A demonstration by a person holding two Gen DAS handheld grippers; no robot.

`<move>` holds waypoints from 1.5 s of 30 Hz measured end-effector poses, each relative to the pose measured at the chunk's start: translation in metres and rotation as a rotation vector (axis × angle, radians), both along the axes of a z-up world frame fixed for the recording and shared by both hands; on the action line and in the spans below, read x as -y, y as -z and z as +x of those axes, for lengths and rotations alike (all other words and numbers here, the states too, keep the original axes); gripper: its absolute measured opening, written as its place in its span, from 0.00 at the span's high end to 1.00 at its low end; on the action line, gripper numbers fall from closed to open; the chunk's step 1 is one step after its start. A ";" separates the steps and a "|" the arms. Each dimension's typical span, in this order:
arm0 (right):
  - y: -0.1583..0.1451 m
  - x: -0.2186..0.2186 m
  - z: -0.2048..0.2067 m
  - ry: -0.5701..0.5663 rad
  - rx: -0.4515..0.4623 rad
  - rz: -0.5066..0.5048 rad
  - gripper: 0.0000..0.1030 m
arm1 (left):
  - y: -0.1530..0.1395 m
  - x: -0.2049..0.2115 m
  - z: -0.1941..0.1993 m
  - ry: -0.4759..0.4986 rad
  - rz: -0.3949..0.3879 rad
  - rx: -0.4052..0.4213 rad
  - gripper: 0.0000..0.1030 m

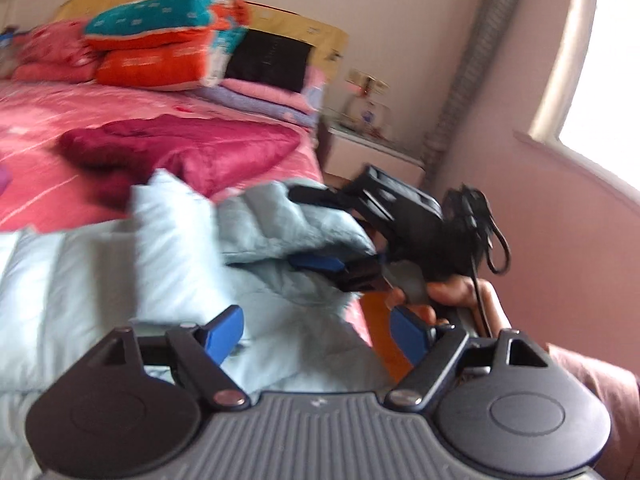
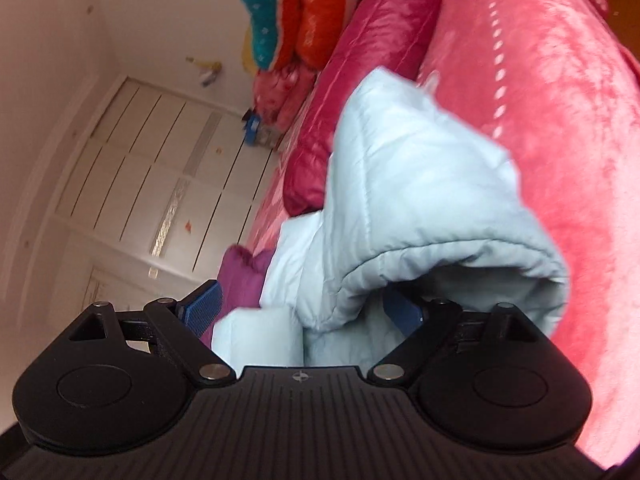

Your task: Fold large clothes

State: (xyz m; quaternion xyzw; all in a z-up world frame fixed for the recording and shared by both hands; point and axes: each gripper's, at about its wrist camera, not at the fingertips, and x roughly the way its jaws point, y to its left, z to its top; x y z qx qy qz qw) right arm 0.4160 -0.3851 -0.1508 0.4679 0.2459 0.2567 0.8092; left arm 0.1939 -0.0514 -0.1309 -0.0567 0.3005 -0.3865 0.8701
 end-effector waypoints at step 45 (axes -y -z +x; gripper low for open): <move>-0.044 -0.026 -0.006 0.400 0.155 -0.308 0.00 | 0.035 -0.192 0.046 -0.797 -0.006 -0.077 0.22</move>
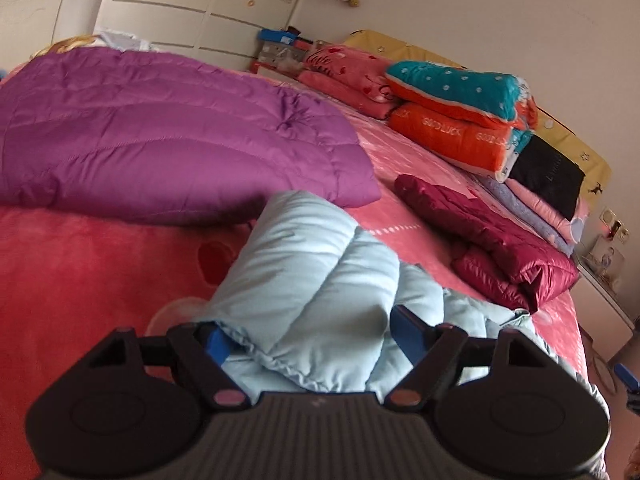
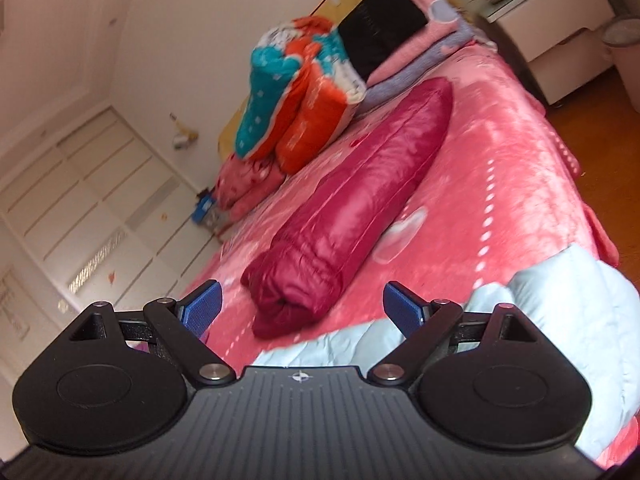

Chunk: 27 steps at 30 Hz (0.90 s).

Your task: Fold large clothes

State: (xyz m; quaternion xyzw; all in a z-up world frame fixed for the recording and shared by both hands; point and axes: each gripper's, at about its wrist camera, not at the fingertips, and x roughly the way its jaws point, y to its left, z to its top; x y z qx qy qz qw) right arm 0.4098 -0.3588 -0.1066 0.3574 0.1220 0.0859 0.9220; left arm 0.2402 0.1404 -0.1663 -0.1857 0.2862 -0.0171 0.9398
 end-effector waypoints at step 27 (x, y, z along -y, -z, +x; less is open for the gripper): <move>0.020 -0.159 -0.005 -0.453 -0.120 -0.885 0.00 | -0.016 0.069 0.011 0.160 0.250 -0.022 0.22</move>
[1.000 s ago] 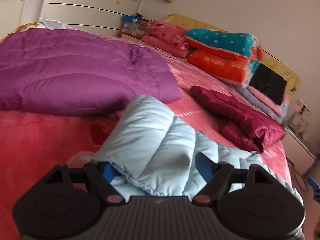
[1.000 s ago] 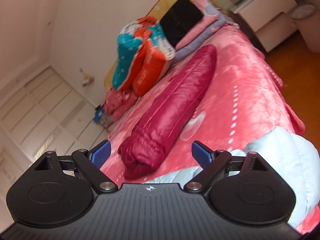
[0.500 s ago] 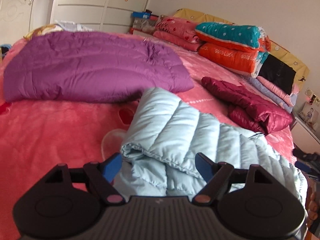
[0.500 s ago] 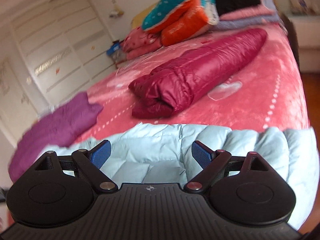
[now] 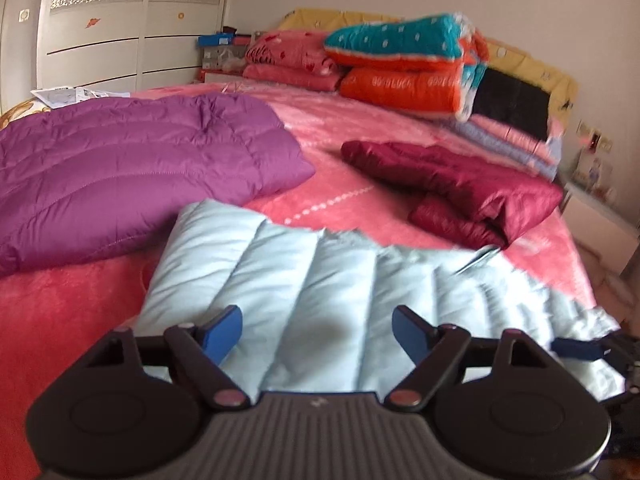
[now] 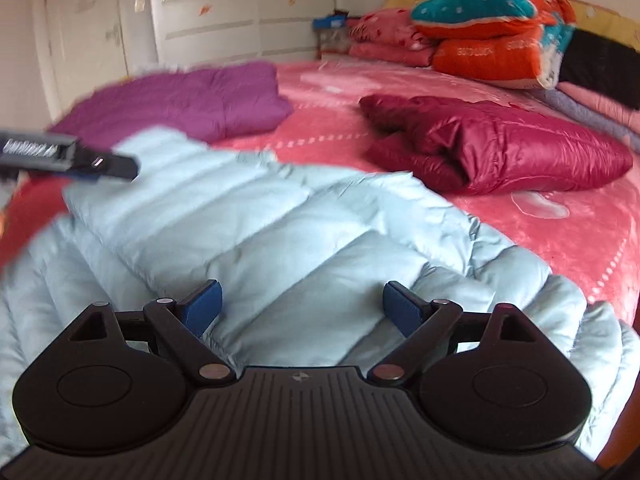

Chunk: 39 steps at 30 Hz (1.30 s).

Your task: Fold large clothes

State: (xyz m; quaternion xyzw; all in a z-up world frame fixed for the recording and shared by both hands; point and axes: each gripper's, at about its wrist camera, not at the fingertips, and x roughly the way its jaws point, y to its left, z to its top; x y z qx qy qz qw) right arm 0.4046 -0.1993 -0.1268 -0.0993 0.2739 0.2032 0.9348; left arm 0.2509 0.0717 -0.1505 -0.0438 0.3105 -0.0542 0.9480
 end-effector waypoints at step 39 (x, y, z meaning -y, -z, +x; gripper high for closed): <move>0.022 0.016 0.035 0.141 -0.043 0.164 0.00 | 0.049 -0.001 0.021 -0.034 0.095 0.020 0.06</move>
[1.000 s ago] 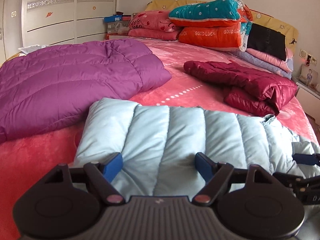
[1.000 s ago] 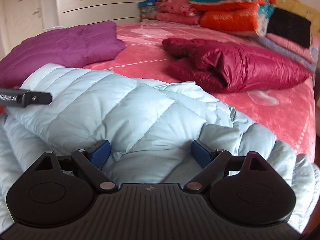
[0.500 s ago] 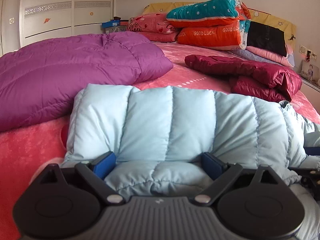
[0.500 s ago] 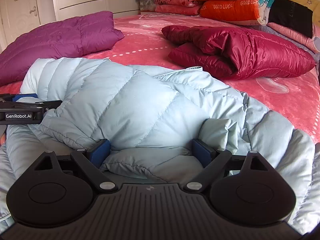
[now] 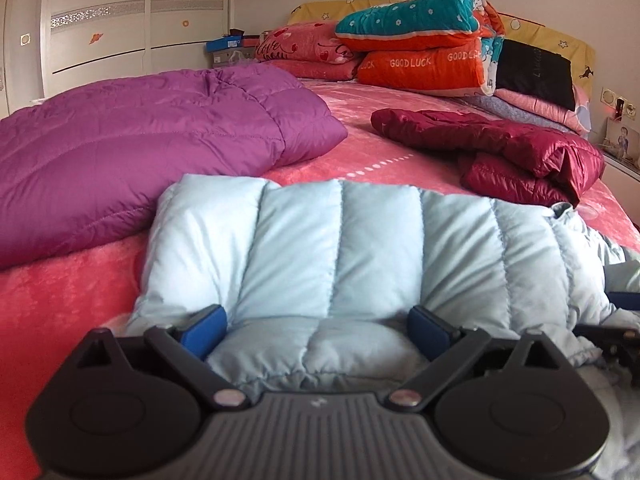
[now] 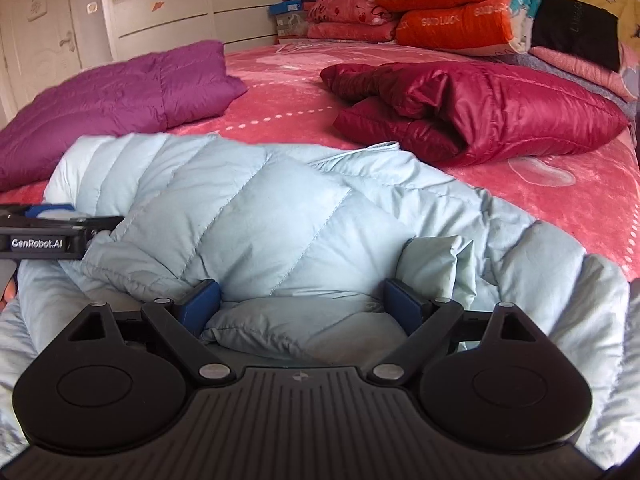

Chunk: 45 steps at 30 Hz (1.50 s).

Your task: Fold large clothes

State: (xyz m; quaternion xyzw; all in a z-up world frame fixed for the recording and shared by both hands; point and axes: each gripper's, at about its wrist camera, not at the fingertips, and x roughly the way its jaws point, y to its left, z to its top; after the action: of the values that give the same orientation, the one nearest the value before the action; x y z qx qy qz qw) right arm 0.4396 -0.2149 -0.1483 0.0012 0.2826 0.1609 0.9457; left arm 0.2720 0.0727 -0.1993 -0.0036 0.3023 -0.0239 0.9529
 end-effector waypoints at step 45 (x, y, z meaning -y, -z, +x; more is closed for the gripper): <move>0.043 0.275 -0.229 0.851 -0.020 0.997 0.00 | -0.129 0.067 -0.263 0.172 -0.367 -0.009 0.02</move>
State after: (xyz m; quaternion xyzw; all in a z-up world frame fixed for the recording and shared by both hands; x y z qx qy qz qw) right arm 0.2109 -0.4901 -0.1912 0.5526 0.1578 -0.1157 0.8101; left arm 0.0091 0.0056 -0.0698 -0.1516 0.2961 -0.1597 0.9294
